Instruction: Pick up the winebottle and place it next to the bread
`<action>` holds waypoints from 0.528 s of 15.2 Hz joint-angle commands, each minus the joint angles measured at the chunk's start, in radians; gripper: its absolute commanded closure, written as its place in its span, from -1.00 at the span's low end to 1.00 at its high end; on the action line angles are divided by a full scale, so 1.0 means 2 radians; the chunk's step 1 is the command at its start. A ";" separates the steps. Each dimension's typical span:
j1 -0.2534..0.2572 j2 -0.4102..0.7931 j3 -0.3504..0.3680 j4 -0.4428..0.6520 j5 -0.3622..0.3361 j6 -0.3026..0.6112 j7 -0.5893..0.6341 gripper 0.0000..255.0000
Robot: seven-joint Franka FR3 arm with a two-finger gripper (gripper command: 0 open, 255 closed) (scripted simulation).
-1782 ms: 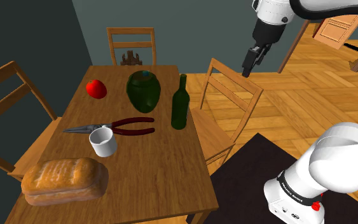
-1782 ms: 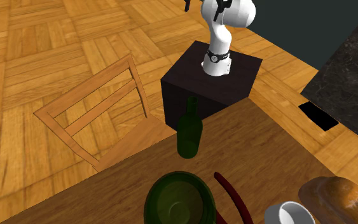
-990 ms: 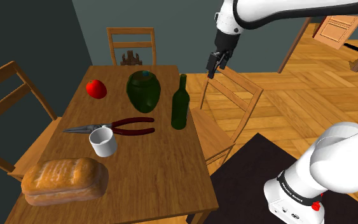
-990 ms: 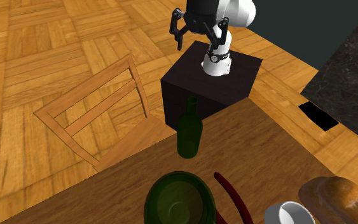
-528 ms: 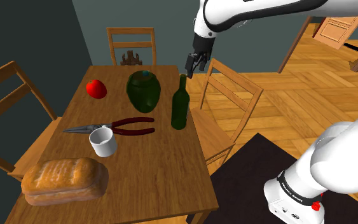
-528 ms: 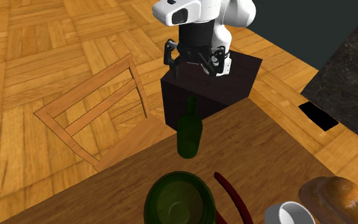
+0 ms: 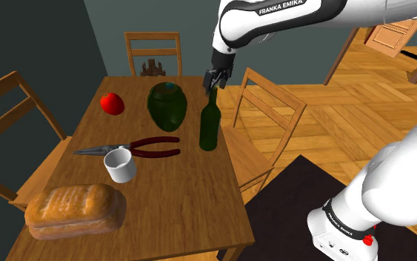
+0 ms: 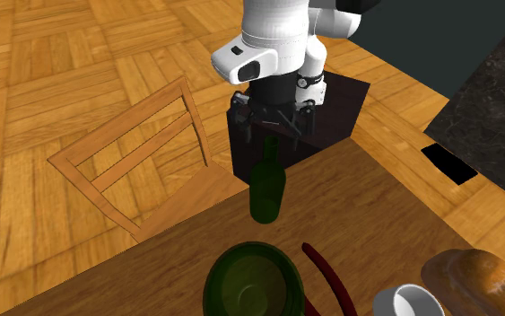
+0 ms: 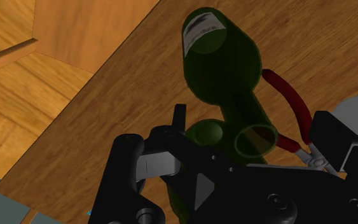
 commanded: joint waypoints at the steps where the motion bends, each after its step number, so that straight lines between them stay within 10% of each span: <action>1: 0.000 0.006 0.000 -0.007 0.000 0.013 0.000 -1.00; 8: 0.001 0.010 0.001 -0.013 0.000 0.023 0.000 -1.00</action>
